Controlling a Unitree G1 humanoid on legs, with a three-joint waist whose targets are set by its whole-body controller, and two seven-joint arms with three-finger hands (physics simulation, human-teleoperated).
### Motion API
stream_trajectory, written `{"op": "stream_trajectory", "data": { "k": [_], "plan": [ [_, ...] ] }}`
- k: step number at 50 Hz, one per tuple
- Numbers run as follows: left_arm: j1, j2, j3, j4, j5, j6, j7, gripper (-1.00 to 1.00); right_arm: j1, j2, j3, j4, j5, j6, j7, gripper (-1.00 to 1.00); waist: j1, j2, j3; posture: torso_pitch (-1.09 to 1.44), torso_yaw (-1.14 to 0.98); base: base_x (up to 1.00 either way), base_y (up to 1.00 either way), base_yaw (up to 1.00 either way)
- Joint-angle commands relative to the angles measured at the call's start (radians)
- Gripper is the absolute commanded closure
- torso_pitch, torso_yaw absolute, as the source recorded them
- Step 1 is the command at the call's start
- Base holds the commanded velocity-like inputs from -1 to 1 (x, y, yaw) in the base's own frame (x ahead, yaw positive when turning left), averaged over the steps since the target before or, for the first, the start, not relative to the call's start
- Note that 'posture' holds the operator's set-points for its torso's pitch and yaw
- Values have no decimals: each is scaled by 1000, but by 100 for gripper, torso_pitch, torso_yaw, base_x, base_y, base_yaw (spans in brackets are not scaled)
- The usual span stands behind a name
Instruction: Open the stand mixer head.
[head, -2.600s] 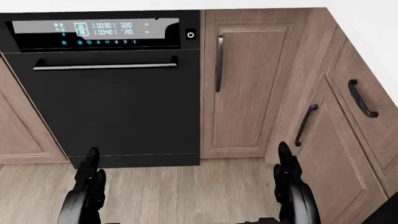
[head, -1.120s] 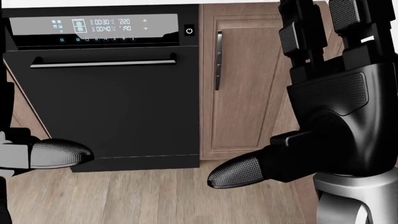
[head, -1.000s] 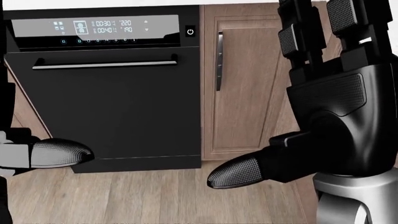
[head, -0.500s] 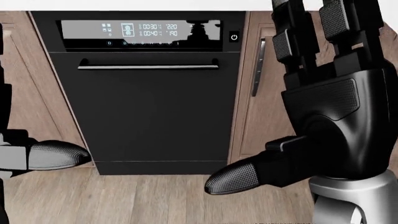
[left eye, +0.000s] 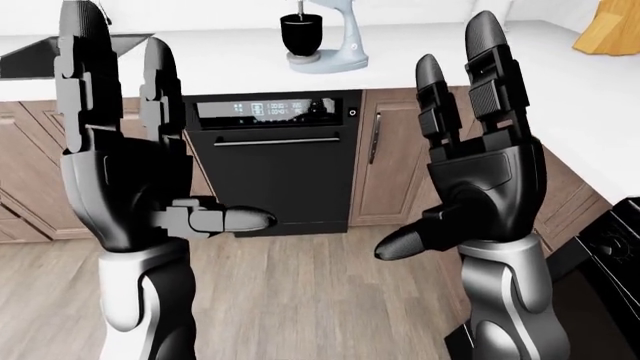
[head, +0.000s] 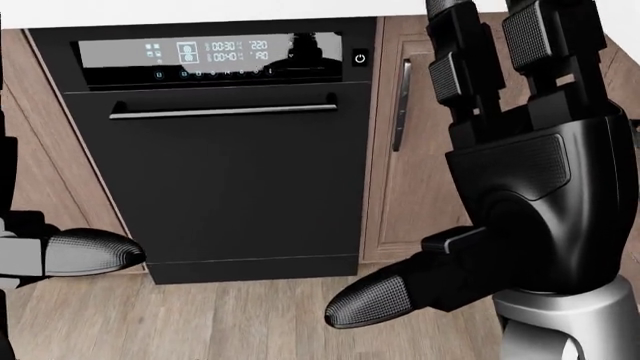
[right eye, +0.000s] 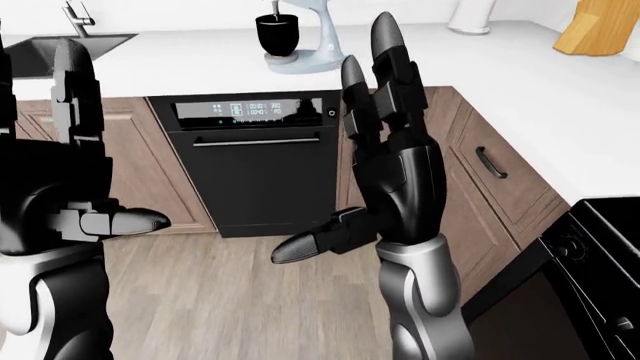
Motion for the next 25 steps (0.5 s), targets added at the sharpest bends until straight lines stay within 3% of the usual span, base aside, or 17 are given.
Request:
{"op": "stream_trajectory", "data": {
  "k": [1, 3, 4, 5, 6, 7, 8, 10, 12, 13, 15, 18, 19, 22, 23, 24, 25],
  "plan": [
    [-16, 1, -6, -21, -1, -17, -6, -100, -12, 0, -2, -16, -17, -16, 4, -100, 1, 2, -37, 0, 0, 0, 0, 0],
    [-17, 2, -5, -22, -2, -15, -6, -100, -9, 3, -1, -19, -20, -15, 8, -100, 8, -30, -27, 0, 0, 0, 0, 0],
    [-14, 1, -6, -28, -2, -14, -6, -100, -9, 7, -6, -36, 5, -4, 8, -100, 8, -16, -59, 0, 0, 100, 0, 0],
    [-13, 1, -6, -30, -2, -12, -5, -100, -8, 6, -6, -37, 6, -5, 8, -100, 5, -1, 34, 0, 0, 100, 0, 0],
    [-13, 1, -5, -30, -2, -12, -6, -100, -7, 4, -4, -34, -2, -11, 10, -100, 4, -11, 53, 0, 0, 100, 0, 0],
    [-16, 2, -4, -27, -2, -11, -5, -100, -6, 2, 0, -29, -11, -3, 9, -100, -3, -14, 28, 0, 0, 87, 0, 0],
    [-4, -6, -4, -1, -4, -38, -19, -100, 4, 1, 24, -16, -39, -10, 25, -100, -5, -7, 39, 0, 0, 0, 0, 0],
    [-3, -5, -2, 4, -6, -42, -19, -100, 4, 9, 22, -17, -42, -7, 33, -100, -13, -18, -36, 0, 0, 0, 0, 0],
    [-3, -4, -2, 7, -7, -44, -18, -100, 4, 12, 18, -21, -33, -3, 39, -100, -16, 1, -23, 0, 0, 0, 0, 0],
    [-2, -4, -4, 5, -7, -44, -18, -100, 6, 15, 14, -27, -21, -6, 41, -100, -19, 23, -56, 0, 0, 66, 0, 0],
    [-3, -4, -5, 6, -7, -45, -17, -100, 9, 12, 14, -22, -32, -13, 43, -100, -16, 19, 48, 0, 0, 100, 0, 0],
    [-5, -3, -6, 7, -5, -45, -17, -100, 13, 12, 27, -20, -58, -8, 49, -100, -7, 19, 38, 0, 0, 42, 0, 0],
    [-7, -3, -5, 6, -6, -43, -15, -100, 13, 15, 26, -19, -58, -8, 49, -100, -11, 24, -10, 0, 0, 0, 0, 0],
    [-8, -2, -4, 10, -7, -45, -16, -100, 12, 15, 18, -33, -24, 7, 56, -100, -18, -33, -40, 0, 0, 33, 0, 0],
    [-10, -3, -4, 12, -8, -47, -16, -100, 14, 15, 21, -31, -29, -4, 60, -100, -18, 5, 42, 0, 0, 100, 0, 0],
    [-10, -3, -4, 15, -8, -50, -17, -100, 13, 13, 26, -30, -45, -3, 58, -100, -19, -1, 58, 0, 0, 100, 0, 0],
    [-10, -3, -5, 17, -8, -51, -17, -100, 10, 13, 27, -26, -57, 3, 53, -100, -16, -9, 37, 0, 0, 44, 0, 0]
  ]
}}
